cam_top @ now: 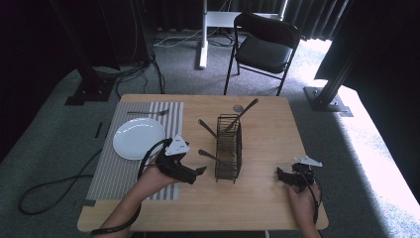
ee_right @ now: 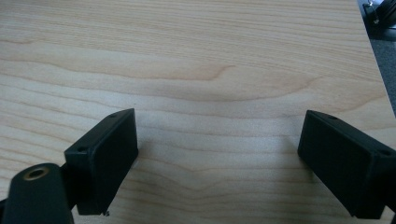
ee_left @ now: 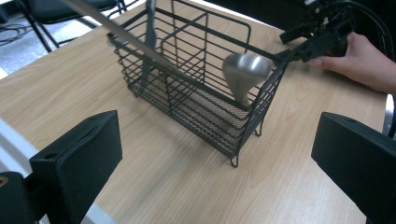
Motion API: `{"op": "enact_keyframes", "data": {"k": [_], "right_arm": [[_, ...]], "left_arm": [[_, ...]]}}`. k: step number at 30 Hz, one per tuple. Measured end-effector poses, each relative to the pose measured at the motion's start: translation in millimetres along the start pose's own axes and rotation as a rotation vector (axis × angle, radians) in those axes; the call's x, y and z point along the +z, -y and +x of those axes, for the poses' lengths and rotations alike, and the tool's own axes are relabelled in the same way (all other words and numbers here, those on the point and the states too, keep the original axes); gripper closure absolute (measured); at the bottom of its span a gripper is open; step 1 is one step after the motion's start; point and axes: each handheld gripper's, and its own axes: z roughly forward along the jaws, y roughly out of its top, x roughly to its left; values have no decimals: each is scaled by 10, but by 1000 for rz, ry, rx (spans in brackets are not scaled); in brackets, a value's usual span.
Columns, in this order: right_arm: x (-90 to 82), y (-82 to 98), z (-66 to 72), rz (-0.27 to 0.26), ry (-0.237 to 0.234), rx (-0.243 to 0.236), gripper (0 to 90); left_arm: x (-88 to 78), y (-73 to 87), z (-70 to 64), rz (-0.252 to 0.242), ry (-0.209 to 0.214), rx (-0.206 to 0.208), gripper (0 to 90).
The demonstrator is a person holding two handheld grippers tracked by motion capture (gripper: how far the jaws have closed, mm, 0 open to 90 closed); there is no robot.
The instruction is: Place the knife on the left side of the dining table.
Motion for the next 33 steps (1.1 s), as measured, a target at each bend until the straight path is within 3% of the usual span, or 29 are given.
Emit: {"op": "enact_keyframes", "data": {"k": [4, 10, 19, 23, 24, 27, 33], "right_arm": [[0, 0, 0, 0, 0, 0, 116], [-1, 0, 0, 0, 0, 1, 116], [-1, 0, 0, 0, 0, 1, 116], [-1, 0, 0, 0, 0, 0, 116], [-1, 0, 0, 0, 0, 1, 116], [0, 0, -1, 0, 1, 0, 117], [0, 0, -1, 0, 0, 0, 117]], "left_arm": [[66, -82, -21, 4, 16, 10, 46], [111, -110, -41, -4, 34, 3, 157], [187, -102, -81, -3, 39, 6, 472], [213, -96, -69, -2, 45, -6, 574], [218, -93, -64, -6, 47, -12, 642], [230, -91, -53, -14, 51, -24, 730], [244, -113, -26, -28, 84, -34, 754]]}}
